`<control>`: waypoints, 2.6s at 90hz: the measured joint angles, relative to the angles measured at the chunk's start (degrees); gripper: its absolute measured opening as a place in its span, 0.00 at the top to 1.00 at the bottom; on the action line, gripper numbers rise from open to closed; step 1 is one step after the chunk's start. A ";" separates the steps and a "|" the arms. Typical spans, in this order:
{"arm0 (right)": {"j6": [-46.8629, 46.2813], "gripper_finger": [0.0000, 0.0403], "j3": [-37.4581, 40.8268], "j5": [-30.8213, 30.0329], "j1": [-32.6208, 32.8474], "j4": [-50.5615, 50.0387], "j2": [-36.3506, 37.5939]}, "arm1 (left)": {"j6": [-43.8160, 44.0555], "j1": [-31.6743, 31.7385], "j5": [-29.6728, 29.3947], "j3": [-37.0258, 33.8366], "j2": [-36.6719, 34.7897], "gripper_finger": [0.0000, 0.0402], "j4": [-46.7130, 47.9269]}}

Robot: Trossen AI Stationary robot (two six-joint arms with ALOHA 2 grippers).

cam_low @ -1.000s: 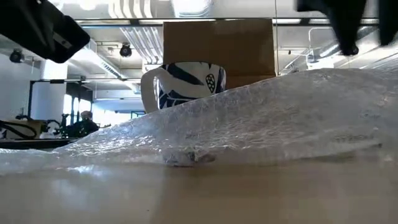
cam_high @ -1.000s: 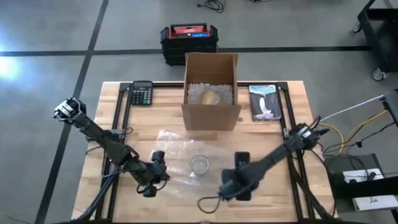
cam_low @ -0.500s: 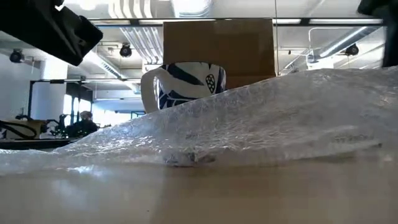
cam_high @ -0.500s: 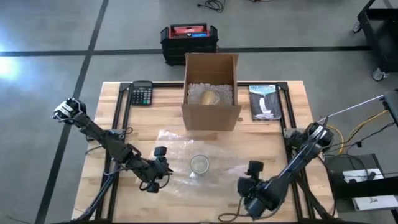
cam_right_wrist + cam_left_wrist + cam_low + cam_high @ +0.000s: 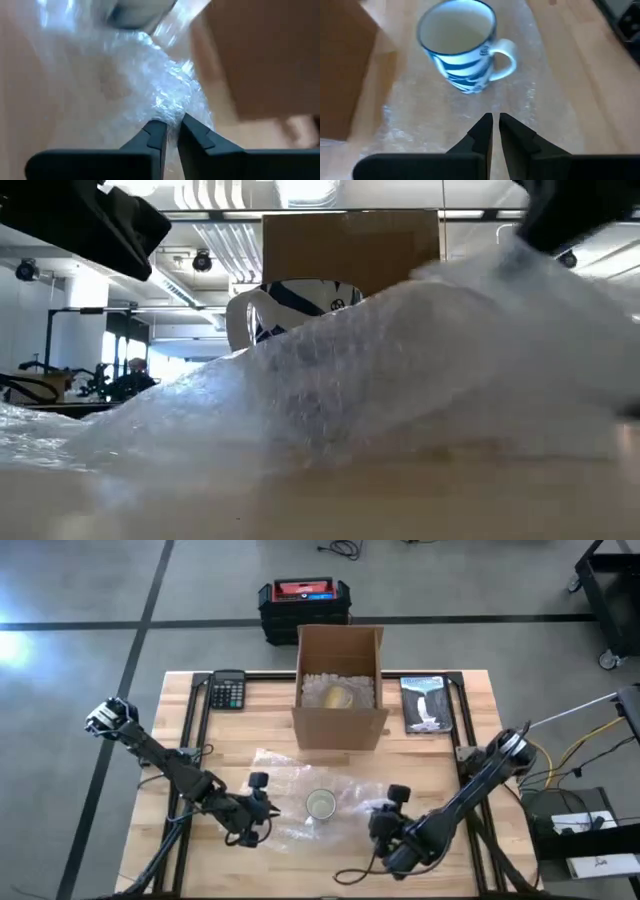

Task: Wrap mug
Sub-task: Wrap the blue mug in bubble wrap

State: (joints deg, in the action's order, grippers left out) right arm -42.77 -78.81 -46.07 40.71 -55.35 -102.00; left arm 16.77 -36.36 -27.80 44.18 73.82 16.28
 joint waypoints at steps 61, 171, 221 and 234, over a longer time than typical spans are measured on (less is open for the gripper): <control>30.88 1.00 -0.56 9.55 -15.09 39.79 -6.06 | -5.74 3.81 -5.37 -0.07 3.77 0.95 -18.43; 30.06 0.76 -14.54 17.63 -15.85 16.08 -7.12 | -5.97 9.99 3.05 0.15 18.88 0.95 -34.86; 30.63 0.84 -12.18 13.08 -20.08 12.14 -6.87 | -5.72 9.94 3.42 0.04 18.86 0.95 -35.09; 33.82 0.93 -12.18 22.88 -18.41 19.99 -8.35 | -5.70 9.92 4.06 -0.02 18.47 0.95 -34.91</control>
State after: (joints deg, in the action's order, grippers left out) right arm -8.94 -90.99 -23.20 22.30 -35.36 -110.36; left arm 11.07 -26.44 -23.75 44.16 92.29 -18.63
